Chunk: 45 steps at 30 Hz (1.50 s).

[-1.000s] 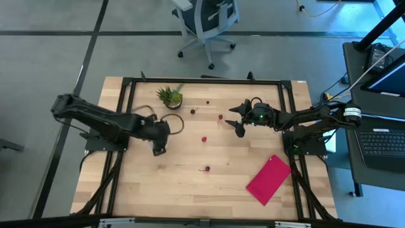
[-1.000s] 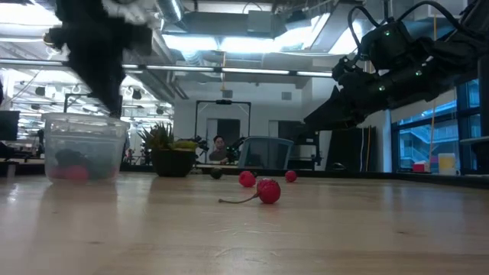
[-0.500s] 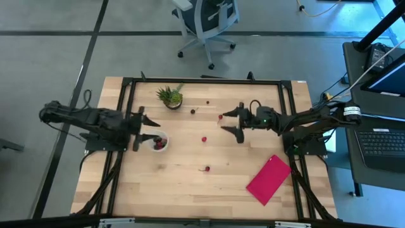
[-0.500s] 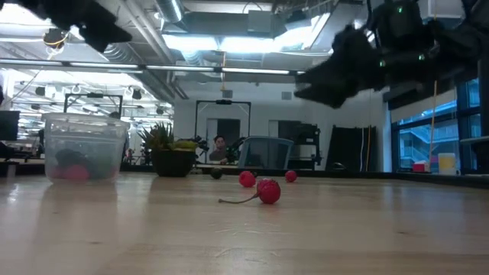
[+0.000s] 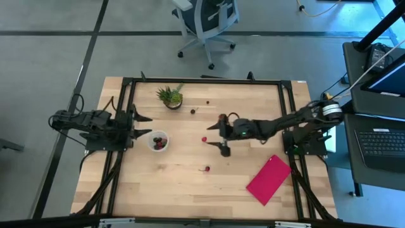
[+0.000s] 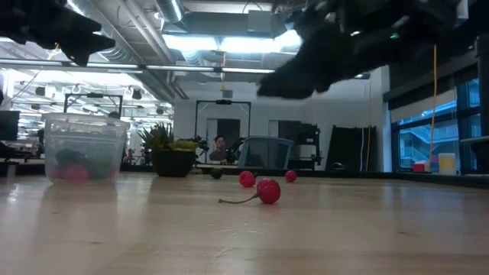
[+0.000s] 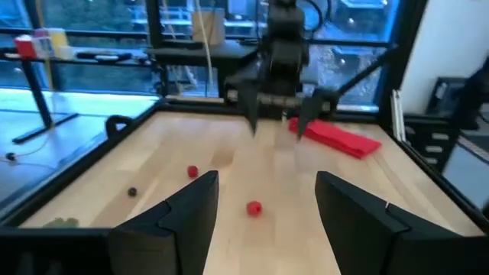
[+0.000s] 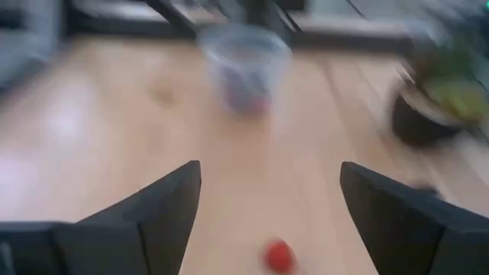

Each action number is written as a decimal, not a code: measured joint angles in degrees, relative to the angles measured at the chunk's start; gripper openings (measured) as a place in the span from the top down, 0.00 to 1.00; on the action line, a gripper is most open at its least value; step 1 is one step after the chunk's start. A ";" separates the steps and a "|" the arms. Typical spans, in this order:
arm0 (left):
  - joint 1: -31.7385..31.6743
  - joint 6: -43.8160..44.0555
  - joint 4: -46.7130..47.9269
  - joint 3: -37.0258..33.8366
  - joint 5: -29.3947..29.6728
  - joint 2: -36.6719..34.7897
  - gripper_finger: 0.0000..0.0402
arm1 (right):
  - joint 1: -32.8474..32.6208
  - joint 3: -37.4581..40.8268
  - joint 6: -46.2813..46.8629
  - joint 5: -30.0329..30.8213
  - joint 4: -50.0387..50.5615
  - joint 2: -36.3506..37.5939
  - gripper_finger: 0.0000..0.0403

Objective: Pick and placing Produce into tupperware
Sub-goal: Put the red raspberry into the transparent container

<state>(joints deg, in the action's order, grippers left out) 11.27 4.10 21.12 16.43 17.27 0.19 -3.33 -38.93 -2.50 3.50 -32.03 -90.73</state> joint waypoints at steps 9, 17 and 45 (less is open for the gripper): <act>0.00 -3.58 0.28 -1.53 2.89 0.89 0.47 | 2.11 -13.07 0.54 4.57 16.36 -12.24 0.26; 0.00 -2.91 0.91 -3.20 2.83 0.92 0.47 | 3.61 -17.15 0.72 2.82 24.71 -18.21 0.35; 0.00 -2.82 2.61 -4.02 2.83 0.92 0.47 | 3.54 -17.17 3.55 -0.90 24.30 -21.34 0.72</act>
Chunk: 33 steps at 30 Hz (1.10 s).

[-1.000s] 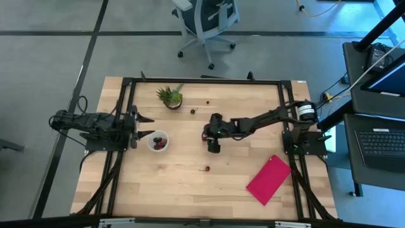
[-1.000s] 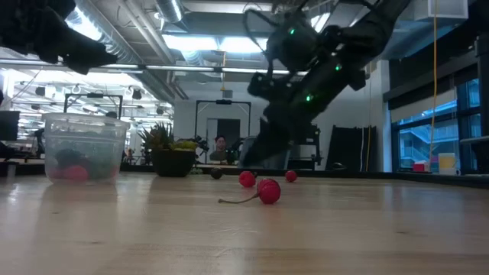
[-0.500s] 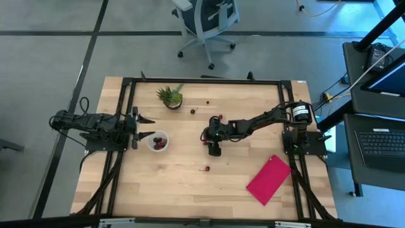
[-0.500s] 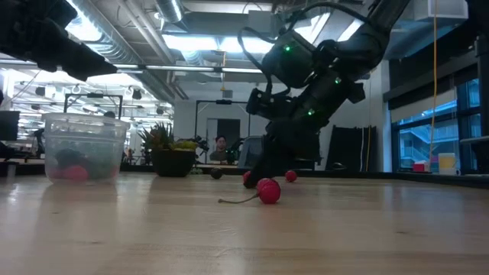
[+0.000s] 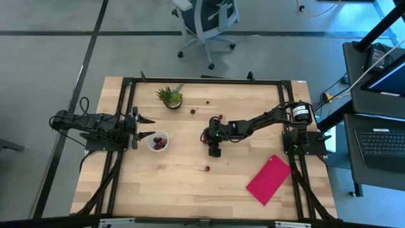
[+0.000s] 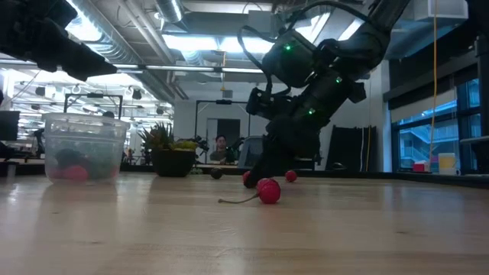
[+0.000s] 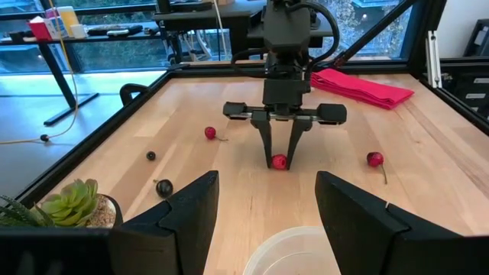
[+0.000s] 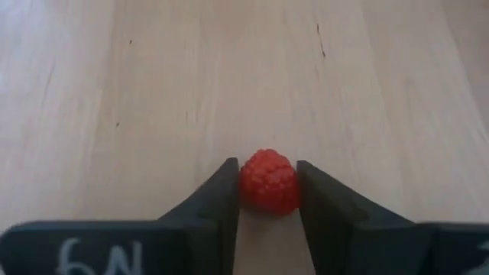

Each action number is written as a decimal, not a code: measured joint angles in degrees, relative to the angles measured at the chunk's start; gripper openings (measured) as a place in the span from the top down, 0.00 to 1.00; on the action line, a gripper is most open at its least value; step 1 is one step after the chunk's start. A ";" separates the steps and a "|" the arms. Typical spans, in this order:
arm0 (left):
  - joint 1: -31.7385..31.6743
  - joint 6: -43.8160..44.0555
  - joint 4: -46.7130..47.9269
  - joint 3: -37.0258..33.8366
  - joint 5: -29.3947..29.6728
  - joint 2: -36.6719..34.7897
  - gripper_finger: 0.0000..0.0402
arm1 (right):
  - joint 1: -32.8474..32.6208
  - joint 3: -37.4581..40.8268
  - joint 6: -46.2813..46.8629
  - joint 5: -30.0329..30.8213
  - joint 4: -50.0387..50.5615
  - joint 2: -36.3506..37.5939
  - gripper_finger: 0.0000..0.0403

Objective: Pick and placing Produce into tupperware
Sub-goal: Put the red raspberry into the transparent container

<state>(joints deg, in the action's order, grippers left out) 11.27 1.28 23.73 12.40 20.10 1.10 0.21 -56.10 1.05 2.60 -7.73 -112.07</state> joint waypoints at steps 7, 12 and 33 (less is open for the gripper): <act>0.00 -0.33 0.01 0.00 0.00 0.00 0.47 | 0.09 -1.99 1.45 0.54 -0.96 -0.26 0.73; 0.00 -0.35 0.02 0.00 0.00 0.00 0.47 | 0.07 -12.85 -2.54 0.39 7.61 -0.24 0.73; 0.00 -0.42 0.17 0.00 0.00 0.01 0.47 | -0.51 -34.15 -13.40 -11.98 -2.01 -6.30 0.73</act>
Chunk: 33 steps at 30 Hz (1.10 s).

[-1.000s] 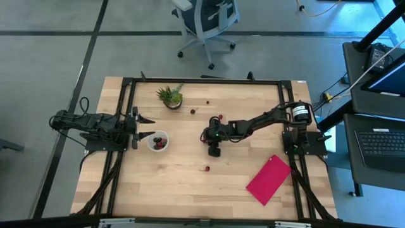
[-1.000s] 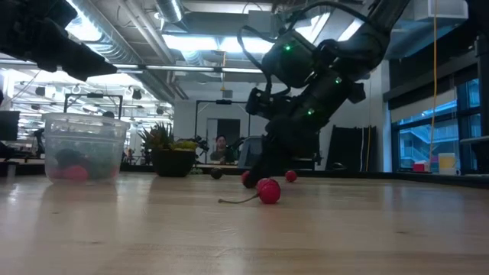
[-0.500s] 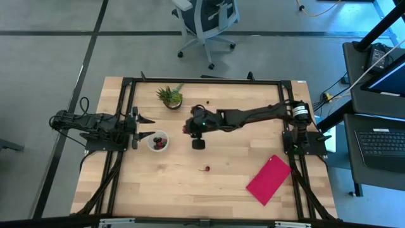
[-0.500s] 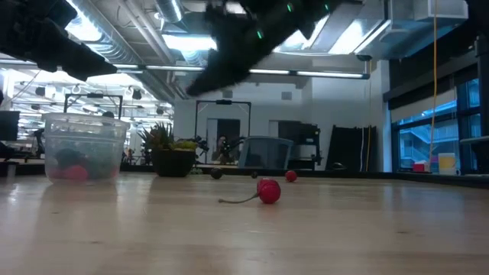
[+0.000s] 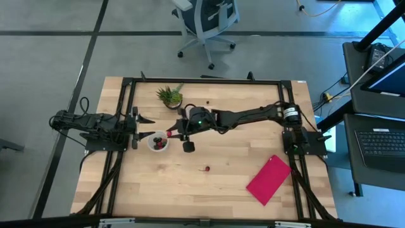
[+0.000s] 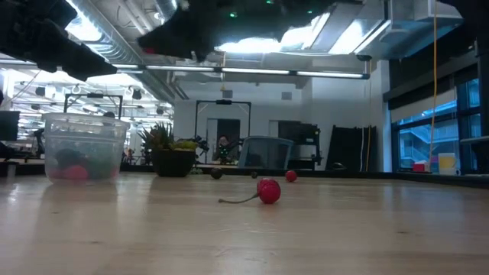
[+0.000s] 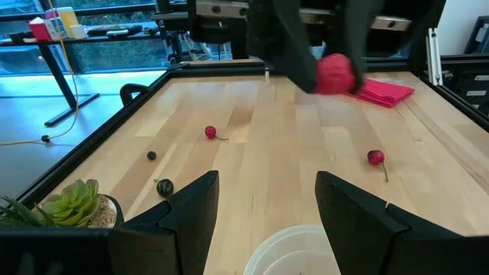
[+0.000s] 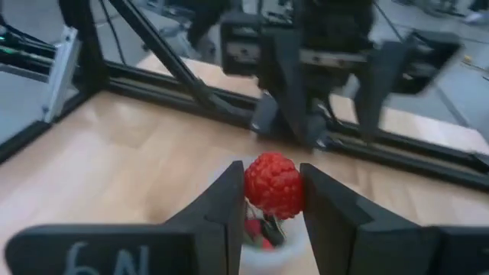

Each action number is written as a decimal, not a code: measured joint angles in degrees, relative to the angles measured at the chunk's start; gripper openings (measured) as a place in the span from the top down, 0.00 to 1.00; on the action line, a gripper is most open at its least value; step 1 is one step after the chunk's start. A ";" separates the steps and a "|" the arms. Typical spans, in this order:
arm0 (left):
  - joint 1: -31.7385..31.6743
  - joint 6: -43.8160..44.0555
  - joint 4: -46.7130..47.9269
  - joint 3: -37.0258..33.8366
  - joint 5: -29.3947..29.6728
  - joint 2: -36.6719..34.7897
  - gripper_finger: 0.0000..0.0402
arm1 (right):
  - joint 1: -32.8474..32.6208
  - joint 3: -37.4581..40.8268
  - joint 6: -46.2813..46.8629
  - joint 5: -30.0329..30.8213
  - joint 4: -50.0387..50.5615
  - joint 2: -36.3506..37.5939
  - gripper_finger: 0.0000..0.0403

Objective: Pick and placing Produce into tupperware
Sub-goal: Put the red raspberry into the transparent container

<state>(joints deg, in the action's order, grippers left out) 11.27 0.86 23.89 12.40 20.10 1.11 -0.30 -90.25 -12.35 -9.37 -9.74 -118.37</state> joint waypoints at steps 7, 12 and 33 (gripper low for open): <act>0.00 0.00 0.02 0.00 0.00 -0.01 0.47 | -0.66 -12.13 -0.78 -1.76 9.40 -9.10 0.73; 0.00 0.00 0.07 0.00 0.00 0.01 0.47 | -0.93 -20.01 -1.79 -1.78 14.50 -15.15 0.73; 0.01 0.02 0.07 0.00 0.00 0.00 0.47 | -0.47 -25.21 -3.04 1.40 17.13 -22.11 0.73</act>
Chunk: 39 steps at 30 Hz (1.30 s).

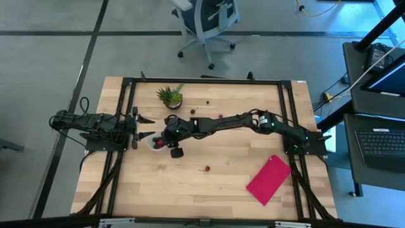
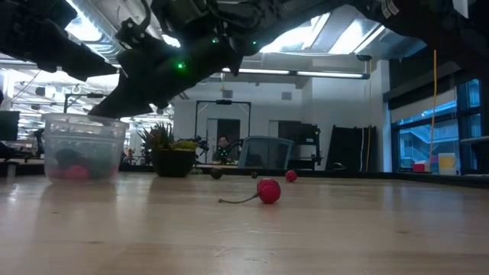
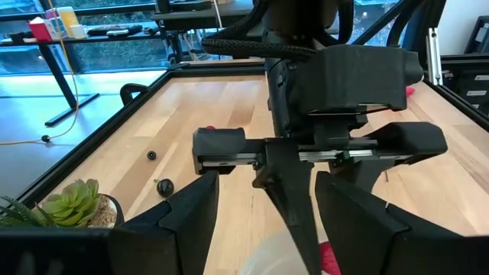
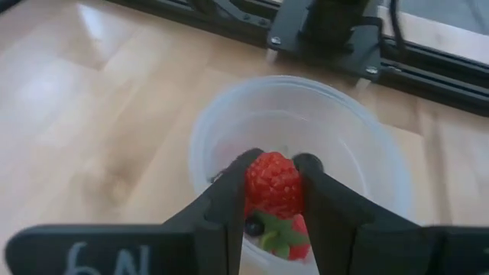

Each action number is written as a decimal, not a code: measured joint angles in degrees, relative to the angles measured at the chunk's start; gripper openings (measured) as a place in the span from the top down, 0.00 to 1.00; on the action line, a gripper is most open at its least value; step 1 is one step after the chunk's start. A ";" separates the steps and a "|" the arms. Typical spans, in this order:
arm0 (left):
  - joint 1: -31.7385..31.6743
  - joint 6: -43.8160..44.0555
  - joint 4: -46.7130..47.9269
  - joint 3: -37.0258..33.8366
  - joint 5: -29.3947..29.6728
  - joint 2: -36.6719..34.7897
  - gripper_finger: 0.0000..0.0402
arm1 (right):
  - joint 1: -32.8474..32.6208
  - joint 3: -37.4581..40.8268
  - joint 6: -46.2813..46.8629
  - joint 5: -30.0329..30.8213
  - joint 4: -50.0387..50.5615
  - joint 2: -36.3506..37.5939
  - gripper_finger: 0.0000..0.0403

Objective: Pick and placing Produce into tupperware
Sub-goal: Put the red raspberry into the transparent container, then put the blueberry into the transparent container

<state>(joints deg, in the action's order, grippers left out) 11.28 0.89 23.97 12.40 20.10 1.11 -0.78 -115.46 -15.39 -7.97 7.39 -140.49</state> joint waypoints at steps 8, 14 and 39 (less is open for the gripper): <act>0.01 0.00 0.00 0.00 0.02 0.01 0.47 | 0.33 0.00 0.10 3.44 0.07 0.01 0.68; -0.01 0.00 0.00 0.00 0.00 0.01 0.47 | 0.28 0.02 0.15 3.44 0.29 0.00 0.69; 0.01 0.00 0.00 0.00 0.00 0.00 0.47 | 0.19 0.15 0.10 3.46 1.82 2.58 0.59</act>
<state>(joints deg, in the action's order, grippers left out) 11.29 0.89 23.97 12.40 20.10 1.11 -0.59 -115.31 -15.29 -4.51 9.22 -137.90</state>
